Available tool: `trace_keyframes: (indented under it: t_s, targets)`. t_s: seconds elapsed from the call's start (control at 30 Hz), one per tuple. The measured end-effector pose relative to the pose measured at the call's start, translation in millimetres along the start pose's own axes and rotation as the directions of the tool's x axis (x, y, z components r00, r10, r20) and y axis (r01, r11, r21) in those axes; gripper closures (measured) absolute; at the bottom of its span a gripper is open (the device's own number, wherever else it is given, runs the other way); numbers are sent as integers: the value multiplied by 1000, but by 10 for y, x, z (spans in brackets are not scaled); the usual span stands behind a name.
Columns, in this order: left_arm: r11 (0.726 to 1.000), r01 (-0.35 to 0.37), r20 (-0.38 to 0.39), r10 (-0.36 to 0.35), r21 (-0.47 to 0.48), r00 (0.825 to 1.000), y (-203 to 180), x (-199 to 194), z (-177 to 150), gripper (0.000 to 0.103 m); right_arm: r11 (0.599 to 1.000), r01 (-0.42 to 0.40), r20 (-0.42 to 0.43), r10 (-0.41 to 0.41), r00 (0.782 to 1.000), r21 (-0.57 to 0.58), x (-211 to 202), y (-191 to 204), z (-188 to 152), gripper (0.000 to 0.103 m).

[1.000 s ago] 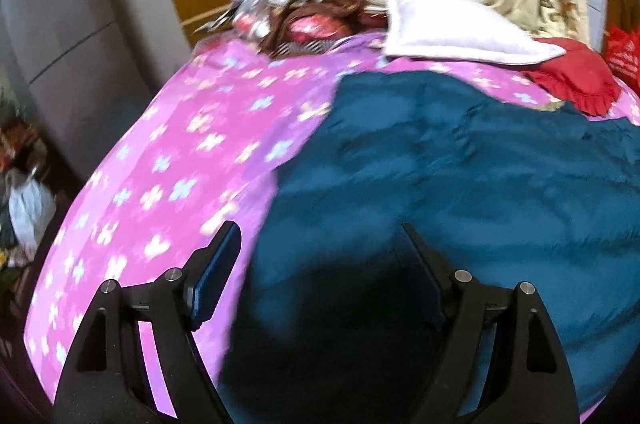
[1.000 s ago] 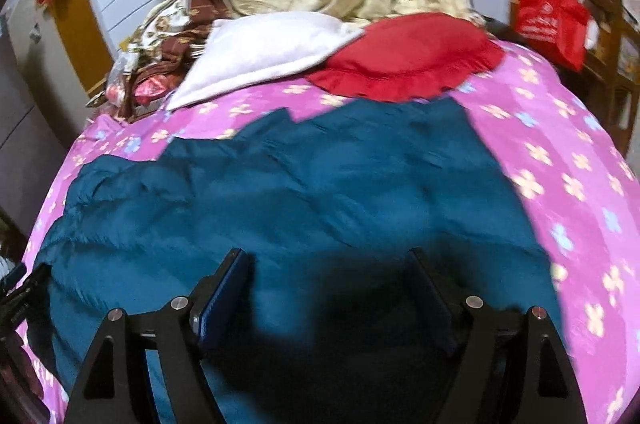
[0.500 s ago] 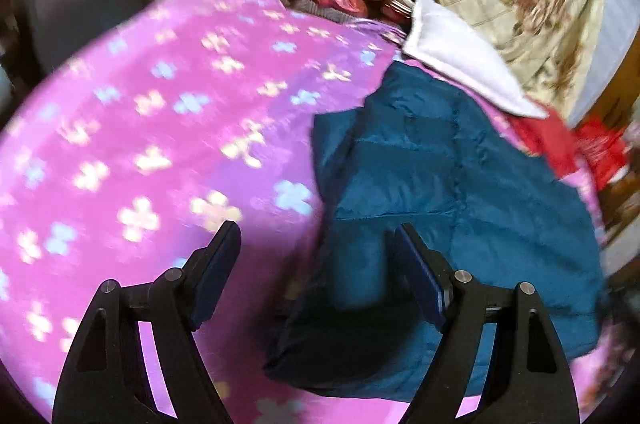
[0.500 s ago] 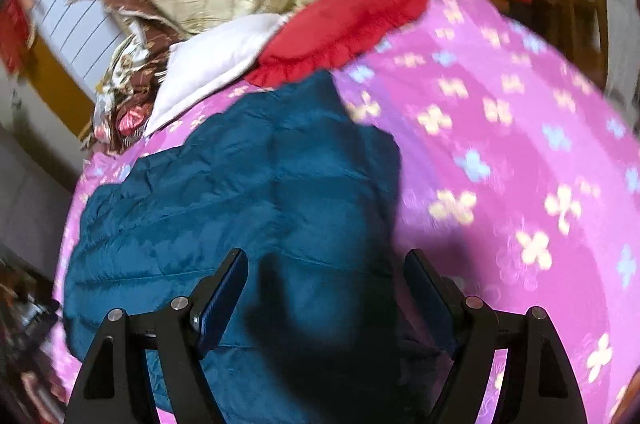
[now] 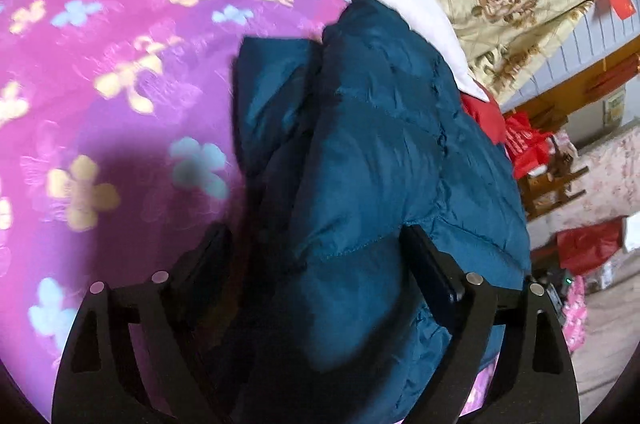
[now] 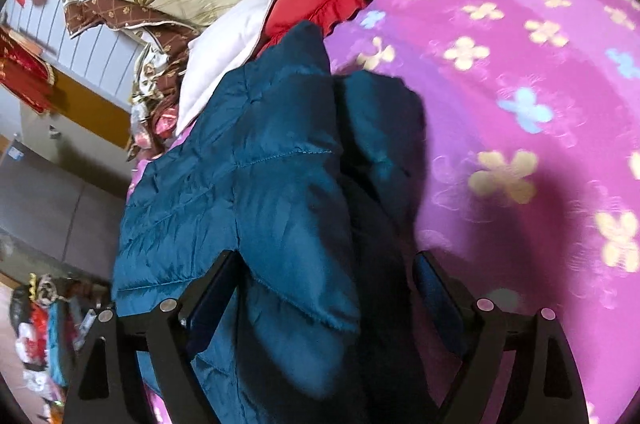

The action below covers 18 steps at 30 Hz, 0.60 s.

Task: Fold large clothes

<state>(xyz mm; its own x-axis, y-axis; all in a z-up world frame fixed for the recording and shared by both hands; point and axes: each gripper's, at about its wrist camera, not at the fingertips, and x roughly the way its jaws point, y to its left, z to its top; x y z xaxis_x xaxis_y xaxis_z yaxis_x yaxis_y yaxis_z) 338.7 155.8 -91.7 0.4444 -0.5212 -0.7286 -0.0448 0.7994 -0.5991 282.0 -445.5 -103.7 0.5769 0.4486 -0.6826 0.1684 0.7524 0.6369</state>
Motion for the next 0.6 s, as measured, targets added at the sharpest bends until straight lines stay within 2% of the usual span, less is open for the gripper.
trace_keyframes:
  t_s: [0.07, 0.17, 0.2, 0.23, 0.27, 0.33, 0.37, 0.43, 0.6]
  targets:
    - [999, 42, -29, -42, -1, 999, -6, 51, -6, 15, 1000, -22, -10, 22, 1000, 13, 53, -17, 8, 16]
    - [999, 23, -46, -22, 34, 999, -102, 87, -26, 16, 999, -52, -13, 52, 999, 4, 102, 19, -4, 17]
    - [999, -7, -36, 9, 53, 999, -168, 86, -52, 18, 998, -70, -22, 70, 997, 9, 121, 30, -21, 28]
    - [997, -40, -28, 42, 73, 999, -235, 75, -82, 30, 996, -84, -26, 84, 996, 18, 124, 32, -33, 38]
    - [995, -55, -20, 57, 85, 998, -263, 49, -109, 43, 996, -88, -19, 89, 996, 24, 108, 50, -49, 41]
    - [988, -107, 12, 106, 113, 994, -406, -31, -167, 57, 995, -98, -10, 99, 995, 29, 65, 93, -81, 55]
    - [983, -132, 24, 130, 126, 991, -476, -73, -201, 63, 994, -102, -7, 102, 995, 32, 37, 119, -101, 57]
    - [977, -165, 33, 162, 138, 986, -548, -140, -258, 68, 994, -106, -3, 106, 994, 37, -9, 147, -132, 64]
    - [973, -185, 27, 183, 142, 983, -549, -311, -436, 70, 994, -106, -16, 106, 994, 35, -145, 169, -319, 66]
